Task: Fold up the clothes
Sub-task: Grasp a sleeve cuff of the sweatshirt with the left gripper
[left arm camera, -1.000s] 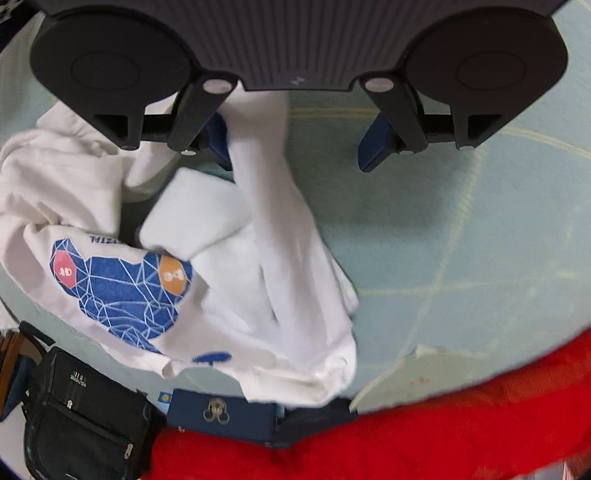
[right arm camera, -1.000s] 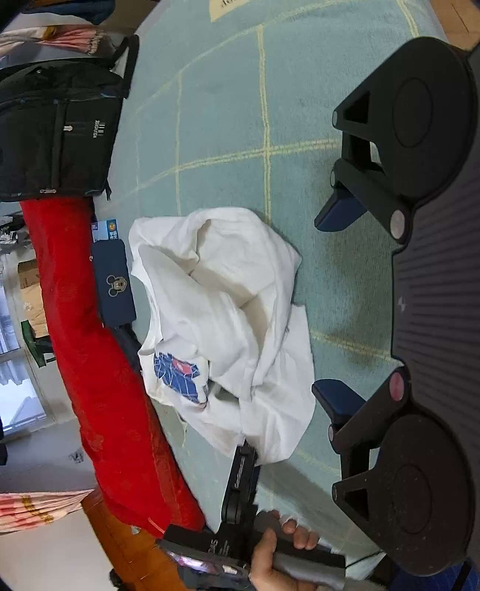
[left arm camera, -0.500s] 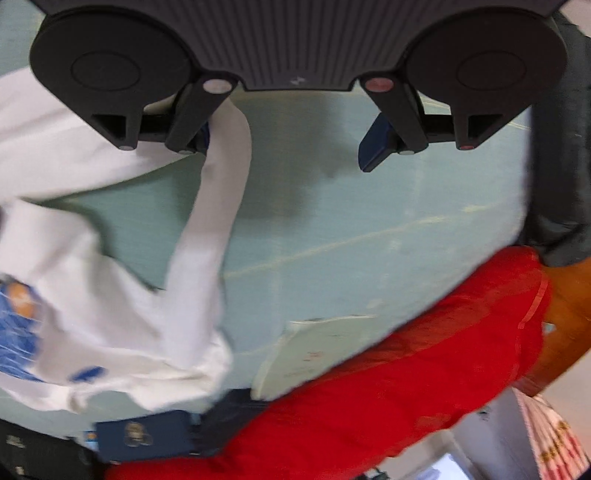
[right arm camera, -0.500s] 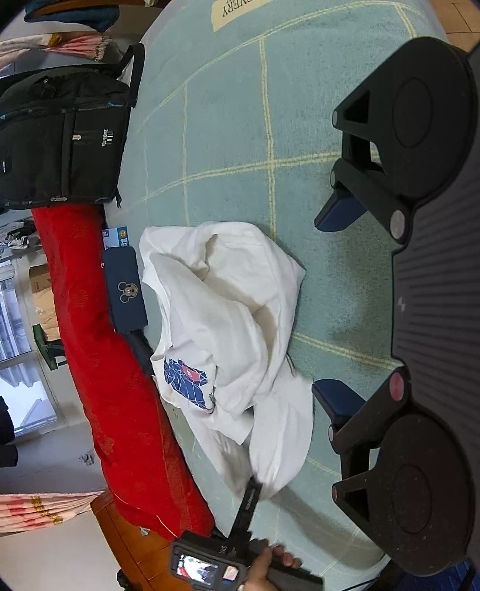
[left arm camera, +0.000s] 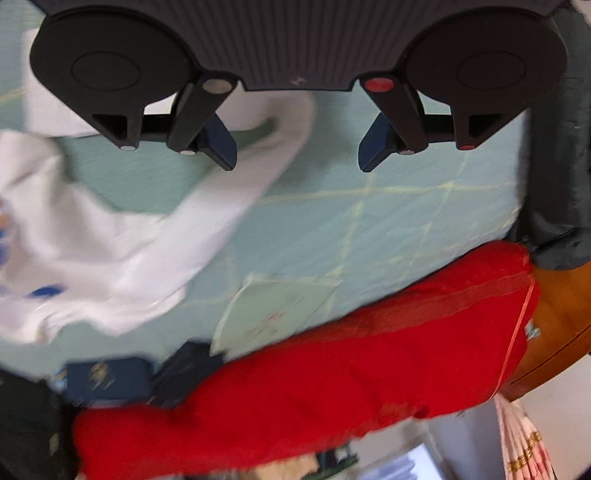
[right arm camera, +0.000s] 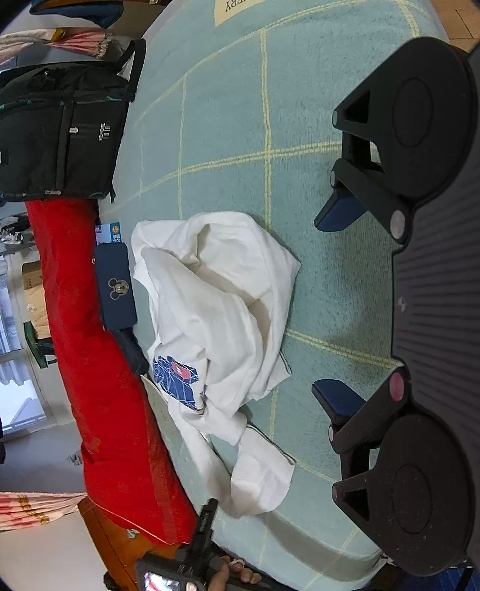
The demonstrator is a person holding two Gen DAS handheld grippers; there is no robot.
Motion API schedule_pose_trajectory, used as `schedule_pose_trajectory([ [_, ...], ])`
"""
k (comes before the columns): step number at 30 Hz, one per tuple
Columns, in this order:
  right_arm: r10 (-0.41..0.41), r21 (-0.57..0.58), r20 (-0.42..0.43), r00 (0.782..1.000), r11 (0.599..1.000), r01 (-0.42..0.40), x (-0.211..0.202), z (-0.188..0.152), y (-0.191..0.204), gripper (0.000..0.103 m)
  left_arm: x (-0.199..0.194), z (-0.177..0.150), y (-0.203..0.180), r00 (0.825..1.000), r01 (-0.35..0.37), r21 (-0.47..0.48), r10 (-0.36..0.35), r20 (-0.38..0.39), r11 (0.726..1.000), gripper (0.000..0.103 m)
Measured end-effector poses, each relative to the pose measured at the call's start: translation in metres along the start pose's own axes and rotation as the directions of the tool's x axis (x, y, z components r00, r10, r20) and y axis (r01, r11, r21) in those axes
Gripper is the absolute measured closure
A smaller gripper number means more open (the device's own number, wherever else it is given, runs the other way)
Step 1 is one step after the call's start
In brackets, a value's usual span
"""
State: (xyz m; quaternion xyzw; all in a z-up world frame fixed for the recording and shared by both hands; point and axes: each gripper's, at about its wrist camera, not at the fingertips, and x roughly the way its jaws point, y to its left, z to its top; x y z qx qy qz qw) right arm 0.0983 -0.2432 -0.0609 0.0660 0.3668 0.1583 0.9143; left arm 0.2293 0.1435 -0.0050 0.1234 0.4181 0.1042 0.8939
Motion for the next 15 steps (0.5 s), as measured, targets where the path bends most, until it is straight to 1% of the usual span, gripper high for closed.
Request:
schedule_pose_trajectory([
  [2,0.003,-0.002,-0.002,1.000,1.000,-0.003,0.002,0.001,0.002,0.012,-0.010,-0.004,-0.004,0.998,0.061,-0.012,-0.061,0.029,0.998,0.029],
  [4,0.005,-0.004,-0.004,1.000,1.000,-0.005,0.004,0.002,0.004,0.012,-0.007,-0.003,-0.014,0.986,0.164,-0.007,-0.164,-0.002,0.986,0.029],
  [9,0.011,-0.005,-0.014,1.000,1.000,-0.012,0.007,0.001,0.009,0.012,0.028,0.000,-0.052,0.986,0.159,0.048,-0.156,-0.057,0.986,0.029],
  [14,-0.004,-0.012,-0.010,1.000,1.000,0.004,0.003,0.000,0.009,0.012,0.063,0.003,-0.090,0.983,0.156,0.103,-0.145,-0.110,0.982,0.029],
  [15,-0.004,-0.011,-0.008,1.000,1.000,0.004,0.001,0.000,0.008,0.012,0.060,0.000,-0.090,0.986,0.151,0.120,-0.140,-0.093,0.981,0.029],
])
